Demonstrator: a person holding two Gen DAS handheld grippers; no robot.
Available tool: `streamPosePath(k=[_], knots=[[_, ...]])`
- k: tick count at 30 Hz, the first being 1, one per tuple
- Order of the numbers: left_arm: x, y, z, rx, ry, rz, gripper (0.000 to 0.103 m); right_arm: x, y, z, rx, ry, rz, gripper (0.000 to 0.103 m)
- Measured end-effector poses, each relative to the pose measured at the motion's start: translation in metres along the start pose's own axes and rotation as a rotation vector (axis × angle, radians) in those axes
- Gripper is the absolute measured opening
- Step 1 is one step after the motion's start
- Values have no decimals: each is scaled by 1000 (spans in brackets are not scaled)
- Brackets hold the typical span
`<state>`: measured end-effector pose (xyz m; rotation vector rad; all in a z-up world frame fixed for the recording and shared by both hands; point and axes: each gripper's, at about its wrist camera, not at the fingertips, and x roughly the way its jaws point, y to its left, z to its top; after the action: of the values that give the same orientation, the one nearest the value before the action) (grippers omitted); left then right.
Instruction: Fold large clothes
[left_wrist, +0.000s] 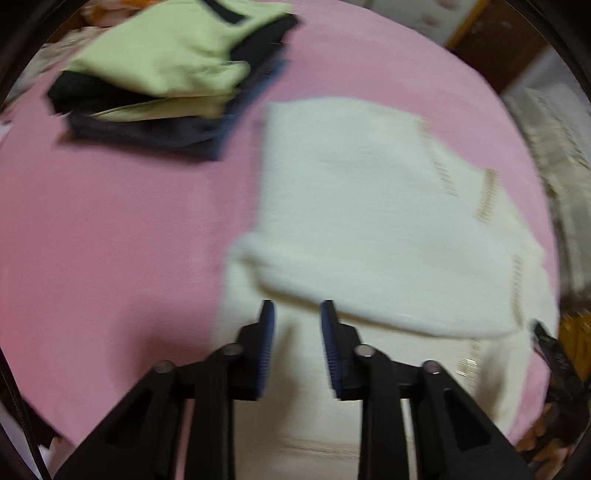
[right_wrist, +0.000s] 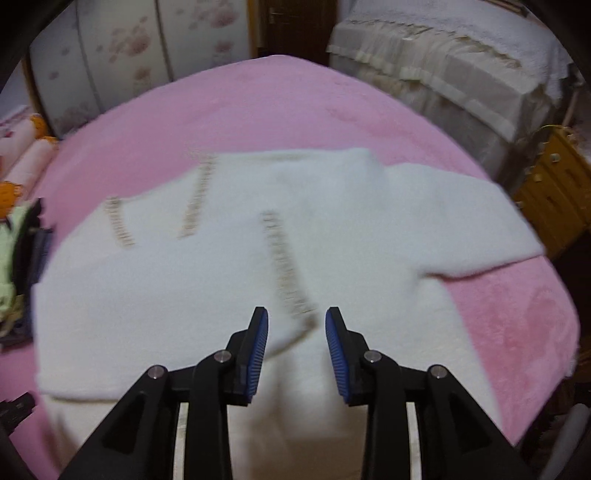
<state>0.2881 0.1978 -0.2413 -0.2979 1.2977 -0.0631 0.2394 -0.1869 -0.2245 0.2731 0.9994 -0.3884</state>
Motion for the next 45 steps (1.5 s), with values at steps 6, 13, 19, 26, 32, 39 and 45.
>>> streamPosePath(k=[6,13,19,26,32,39,45], knots=[[37,-48,16,118,114,-141,10,17,68,-29,2,191,407,0],[74,-43,30,138,160,-82,10,67,115,-50,-39,299,458,0],[68,9,44,75,78,-35,9,68,63,-21,40,211,329,0],[56,49,51,-17,37,27,8,60,-46,-9,181,146,-51,0],[41,49,59,-32,14,-152,8,35,-38,-4,200,84,124,0],[69,3,85,70,76,-245,9,58,88,-15,53,165,524,0],[105,-18,111,75,45,-201,9,99,142,-5,61,202,602,0]])
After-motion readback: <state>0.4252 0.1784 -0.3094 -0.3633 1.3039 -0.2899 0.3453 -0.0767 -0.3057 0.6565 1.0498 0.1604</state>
